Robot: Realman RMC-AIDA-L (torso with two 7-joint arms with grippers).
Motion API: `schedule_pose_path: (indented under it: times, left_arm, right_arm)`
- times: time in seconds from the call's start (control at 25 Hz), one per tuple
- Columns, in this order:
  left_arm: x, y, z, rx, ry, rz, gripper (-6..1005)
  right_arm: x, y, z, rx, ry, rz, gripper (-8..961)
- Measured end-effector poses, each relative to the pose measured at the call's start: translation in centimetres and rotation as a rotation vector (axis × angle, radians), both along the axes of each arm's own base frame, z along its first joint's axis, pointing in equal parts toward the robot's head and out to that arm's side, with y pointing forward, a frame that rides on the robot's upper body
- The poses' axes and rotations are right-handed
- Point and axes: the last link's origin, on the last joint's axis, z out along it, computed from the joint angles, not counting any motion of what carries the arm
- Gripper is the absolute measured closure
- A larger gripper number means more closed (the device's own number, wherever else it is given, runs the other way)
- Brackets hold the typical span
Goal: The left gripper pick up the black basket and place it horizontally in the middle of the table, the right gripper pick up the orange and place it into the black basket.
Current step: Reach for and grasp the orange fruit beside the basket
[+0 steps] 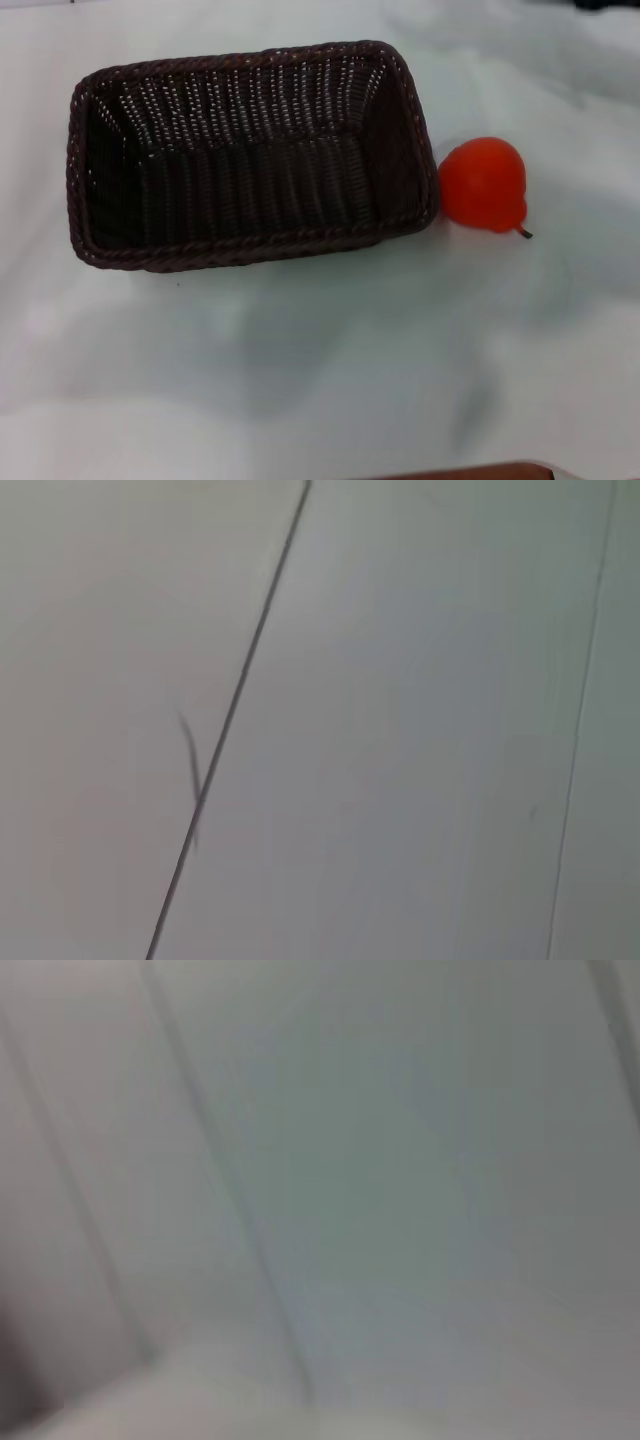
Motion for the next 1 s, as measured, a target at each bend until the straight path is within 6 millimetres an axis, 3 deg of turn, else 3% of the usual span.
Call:
schedule_pose_path:
  times: [0.24,0.48,0.76,1.0]
  left_arm:
    - [0.4,0.6,-1.6,0.026,0.017,-0.012,458]
    - [0.4,0.9,-1.8,0.026,0.003,0.0,439]
    - [0.2,1.0,-2.1,0.022,-0.026,0.02,237]
    - [0.2,1.0,-2.3,0.016,-0.035,0.022,220]
  right_arm:
    - [-0.9,-0.2,0.6,-0.23,-0.375,-0.039,40]
    - [-1.8,0.0,0.8,-0.36,-0.556,-0.06,46]
    - [-1.9,0.4,-1.9,-0.484,-0.683,-0.082,53]
    - [-1.9,0.8,-5.1,-0.523,-0.685,-0.046,59]
